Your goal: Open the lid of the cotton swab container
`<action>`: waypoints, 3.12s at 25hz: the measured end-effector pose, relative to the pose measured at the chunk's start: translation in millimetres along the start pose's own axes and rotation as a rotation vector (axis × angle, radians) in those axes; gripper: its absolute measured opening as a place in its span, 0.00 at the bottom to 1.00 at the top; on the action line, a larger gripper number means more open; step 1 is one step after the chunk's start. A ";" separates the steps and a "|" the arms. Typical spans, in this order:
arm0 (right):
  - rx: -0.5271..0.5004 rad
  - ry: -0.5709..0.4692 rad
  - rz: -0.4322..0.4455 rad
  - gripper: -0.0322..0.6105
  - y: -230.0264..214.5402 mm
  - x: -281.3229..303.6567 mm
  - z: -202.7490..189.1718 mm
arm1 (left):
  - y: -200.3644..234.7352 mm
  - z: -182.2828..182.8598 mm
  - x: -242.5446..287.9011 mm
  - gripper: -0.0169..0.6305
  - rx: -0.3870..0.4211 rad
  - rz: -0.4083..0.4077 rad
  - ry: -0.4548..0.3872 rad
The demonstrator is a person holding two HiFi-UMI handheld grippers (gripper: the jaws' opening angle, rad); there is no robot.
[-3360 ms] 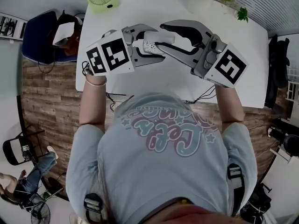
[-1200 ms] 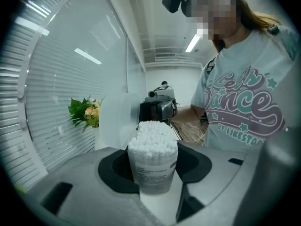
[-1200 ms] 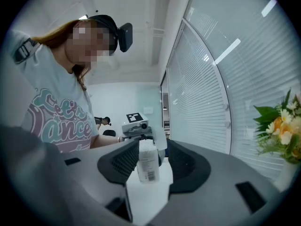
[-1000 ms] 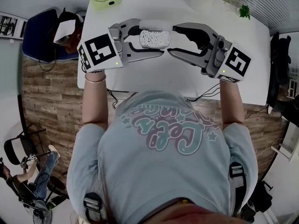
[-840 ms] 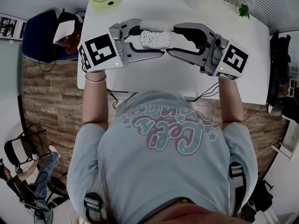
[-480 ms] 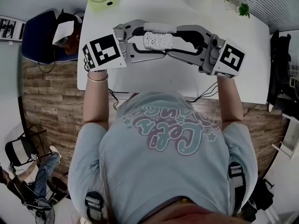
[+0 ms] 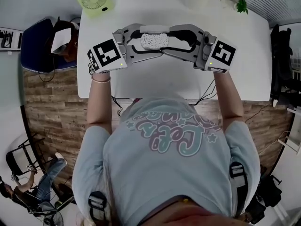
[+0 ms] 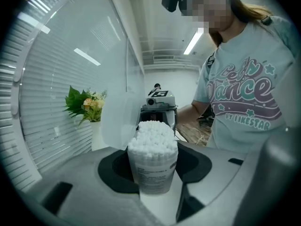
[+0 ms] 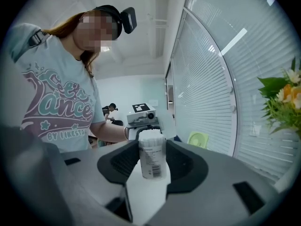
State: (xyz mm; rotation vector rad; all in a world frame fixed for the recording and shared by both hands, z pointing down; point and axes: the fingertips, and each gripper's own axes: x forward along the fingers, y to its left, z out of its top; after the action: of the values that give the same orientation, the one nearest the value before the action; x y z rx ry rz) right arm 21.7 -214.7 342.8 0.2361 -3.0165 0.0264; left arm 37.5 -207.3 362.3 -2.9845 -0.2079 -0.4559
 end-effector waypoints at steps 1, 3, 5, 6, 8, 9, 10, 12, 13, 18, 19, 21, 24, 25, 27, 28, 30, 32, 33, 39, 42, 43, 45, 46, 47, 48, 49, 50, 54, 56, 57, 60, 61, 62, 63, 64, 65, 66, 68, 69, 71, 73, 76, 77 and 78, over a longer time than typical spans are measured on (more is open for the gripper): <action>0.008 -0.002 -0.001 0.34 -2.5 1.2 -3.5 | 1.8 -4.0 0.6 0.34 -0.006 0.003 -0.005; 0.023 -0.003 -0.002 0.34 -6.6 2.6 -11.7 | 5.1 -12.4 3.0 0.33 -0.018 0.006 -0.007; 0.030 0.003 -0.002 0.34 -9.2 2.5 -19.9 | 6.9 -20.2 6.7 0.33 -0.025 0.006 -0.004; 0.032 0.007 -0.001 0.34 -10.3 2.6 -23.8 | 7.5 -23.9 8.4 0.33 -0.027 0.005 -0.003; 0.040 0.014 0.003 0.34 -12.8 3.5 -31.7 | 9.0 -31.5 11.1 0.33 -0.034 0.004 -0.002; 0.044 0.018 0.005 0.34 -14.3 4.5 -35.5 | 10.0 -35.3 12.0 0.33 -0.036 0.004 0.000; 0.048 0.022 0.007 0.34 -16.0 5.7 -38.9 | 11.3 -38.9 12.4 0.33 -0.037 0.007 0.001; 0.055 0.025 0.008 0.34 -19.9 7.7 -44.3 | 14.6 -45.0 13.2 0.33 -0.039 0.013 -0.001; 0.061 0.023 0.007 0.34 -21.3 8.2 -46.9 | 15.6 -47.6 13.9 0.33 -0.041 0.014 -0.004; 0.091 0.029 0.005 0.35 -24.9 11.3 -64.5 | 17.1 -65.6 19.1 0.33 -0.047 0.018 0.005; 0.096 0.033 0.006 0.35 -26.0 12.2 -68.4 | 17.8 -69.7 20.2 0.33 -0.046 0.019 0.011; 0.108 0.037 0.006 0.35 -28.3 13.0 -75.0 | 19.2 -76.6 22.4 0.33 -0.046 0.015 0.020; 0.120 0.046 0.006 0.35 -31.4 11.3 -83.1 | 21.4 -83.6 28.0 0.33 -0.044 0.013 0.034; 0.125 0.052 0.006 0.35 -32.3 10.0 -85.9 | 22.0 -85.6 30.4 0.33 -0.046 0.012 0.035; 0.133 0.064 0.006 0.35 -34.3 8.9 -91.7 | 23.2 -90.4 34.1 0.33 -0.050 0.008 0.037; 0.137 0.069 0.005 0.35 -35.4 9.8 -94.6 | 23.8 -93.6 34.7 0.33 -0.053 0.006 0.040; 0.144 0.078 0.003 0.35 -37.1 13.7 -101.1 | 24.6 -101.4 34.2 0.33 -0.056 0.003 0.052; 0.156 0.087 -0.002 0.35 -38.5 17.6 -108.2 | 25.1 -109.7 33.9 0.33 -0.059 0.002 0.066; 0.163 0.092 -0.005 0.36 -39.3 19.0 -111.6 | 25.3 -113.5 34.4 0.33 -0.063 0.001 0.072; 0.201 0.110 -0.030 0.36 -46.0 23.5 -125.5 | 29.5 -128.9 36.9 0.33 -0.083 -0.006 0.103; 0.217 0.120 -0.040 0.37 -48.6 25.6 -132.3 | 31.2 -136.5 38.5 0.33 -0.096 -0.013 0.123; 0.225 0.122 -0.042 0.37 -49.4 26.1 -134.6 | 31.5 -138.8 39.1 0.33 -0.105 -0.017 0.129; 0.241 0.125 -0.042 0.37 -50.1 27.6 -138.9 | 31.3 -143.3 39.8 0.33 -0.119 -0.021 0.141; 0.247 0.128 -0.043 0.37 -50.2 28.2 -140.7 | 31.2 -145.3 40.3 0.33 -0.119 -0.019 0.149; 0.250 0.130 -0.044 0.37 -50.5 28.5 -142.1 | 31.4 -147.0 41.0 0.33 -0.118 -0.015 0.158; 0.252 0.133 -0.046 0.37 -51.0 28.4 -143.1 | 31.9 -148.3 42.0 0.33 -0.116 -0.011 0.167; 0.252 0.135 -0.050 0.37 -51.7 28.2 -144.1 | 32.6 -149.6 43.1 0.33 -0.116 -0.008 0.175; 0.251 0.139 -0.054 0.38 -52.5 28.1 -145.3 | 33.3 -151.2 44.2 0.34 -0.118 -0.006 0.184; 0.238 0.169 -0.066 0.38 -52.4 30.9 -152.7 | 32.9 -160.5 47.7 0.33 -0.127 -0.008 0.228; 0.242 0.176 -0.063 0.38 -51.5 32.6 -155.4 | 31.5 -163.9 47.5 0.33 -0.125 -0.012 0.247; 0.245 0.174 -0.063 0.38 -51.5 33.1 -156.0 | 31.4 -164.8 47.4 0.33 -0.127 -0.014 0.251; 0.248 0.169 -0.067 0.38 -52.8 33.9 -157.0 | 32.6 -166.0 47.3 0.34 -0.134 -0.010 0.253; 0.248 0.171 -0.068 0.38 -53.2 34.4 -157.3 | 33.0 -166.4 47.2 0.34 -0.136 -0.008 0.254; 0.247 0.173 -0.068 0.39 -53.3 35.0 -157.7 | 33.2 -166.8 47.2 0.34 -0.138 -0.006 0.256; 0.246 0.175 -0.067 0.39 -53.4 35.6 -157.9 | 33.4 -167.2 47.3 0.34 -0.139 -0.003 0.258; 0.244 0.178 -0.068 0.39 -53.5 36.0 -158.1 | 33.7 -167.7 47.5 0.34 -0.140 0.000 0.262; 0.242 0.179 -0.070 0.39 -53.9 36.2 -158.3 | 34.4 -168.1 47.9 0.34 -0.143 0.006 0.266; 0.242 0.178 -0.074 0.40 -54.5 36.2 -158.3 | 35.4 -168.5 48.3 0.34 -0.147 0.015 0.269; 0.247 0.175 -0.085 0.40 -55.5 35.8 -158.8 | 37.4 -169.2 49.3 0.34 -0.154 0.040 0.277; 0.250 0.174 -0.090 0.40 -55.7 35.3 -159.1 | 38.1 -169.7 49.9 0.34 -0.156 0.052 0.281; 0.254 0.176 -0.101 0.40 -55.9 34.1 -160.0 | 39.3 -170.9 51.0 0.34 -0.158 0.074 0.293; 0.258 0.178 -0.121 0.40 -56.2 32.5 -161.1 | 40.8 -172.2 51.7 0.34 -0.162 0.098 0.304; 0.271 0.173 -0.148 0.40 -57.0 30.0 -162.8 | 44.2 -173.4 49.9 0.37 -0.175 0.144 0.311; 0.273 0.171 -0.154 0.40 -57.0 29.3 -163.1 | 45.3 -173.5 48.2 0.38 -0.182 0.161 0.308; 0.273 0.170 -0.160 0.40 -56.9 28.8 -163.3 | 46.2 -173.1 46.1 0.39 -0.189 0.177 0.300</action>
State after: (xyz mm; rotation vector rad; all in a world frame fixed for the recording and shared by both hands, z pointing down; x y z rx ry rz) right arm 20.9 -271.1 508.8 0.4726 -2.8075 0.4232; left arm 38.3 -270.5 536.2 -3.0222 0.1337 -0.9366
